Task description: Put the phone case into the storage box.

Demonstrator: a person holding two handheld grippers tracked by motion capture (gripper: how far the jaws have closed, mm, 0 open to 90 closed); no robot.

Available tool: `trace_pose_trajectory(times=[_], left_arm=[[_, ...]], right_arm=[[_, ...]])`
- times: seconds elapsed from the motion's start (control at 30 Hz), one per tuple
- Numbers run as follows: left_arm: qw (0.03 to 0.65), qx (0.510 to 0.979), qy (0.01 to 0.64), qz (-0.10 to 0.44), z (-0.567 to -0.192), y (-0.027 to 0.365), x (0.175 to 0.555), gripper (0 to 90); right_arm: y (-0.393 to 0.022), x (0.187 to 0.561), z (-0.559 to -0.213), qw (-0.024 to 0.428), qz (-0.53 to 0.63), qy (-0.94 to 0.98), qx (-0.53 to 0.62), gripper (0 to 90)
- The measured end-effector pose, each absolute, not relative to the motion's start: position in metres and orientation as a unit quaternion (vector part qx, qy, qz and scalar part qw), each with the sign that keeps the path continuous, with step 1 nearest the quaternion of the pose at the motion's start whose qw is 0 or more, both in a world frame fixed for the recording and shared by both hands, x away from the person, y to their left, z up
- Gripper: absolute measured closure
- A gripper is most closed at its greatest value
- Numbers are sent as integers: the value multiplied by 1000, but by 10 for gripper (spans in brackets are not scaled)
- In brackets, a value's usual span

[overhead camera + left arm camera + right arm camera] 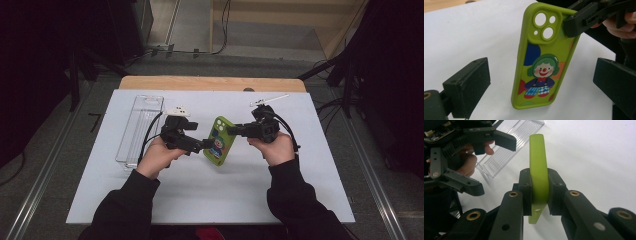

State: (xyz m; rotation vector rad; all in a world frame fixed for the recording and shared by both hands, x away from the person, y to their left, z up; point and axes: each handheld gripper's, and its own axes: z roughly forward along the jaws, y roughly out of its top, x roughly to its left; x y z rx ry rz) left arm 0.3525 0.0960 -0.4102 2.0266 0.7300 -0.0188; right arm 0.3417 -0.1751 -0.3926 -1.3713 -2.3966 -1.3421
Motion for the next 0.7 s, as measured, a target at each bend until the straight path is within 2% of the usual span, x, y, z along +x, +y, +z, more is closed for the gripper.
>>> trace_pose_trajectory(times=[0.7], left_arm=[[451, 845, 279, 67, -418, 73, 341, 14]], right_arm=[[-165, 348, -396, 54, -434, -775, -456, 748]])
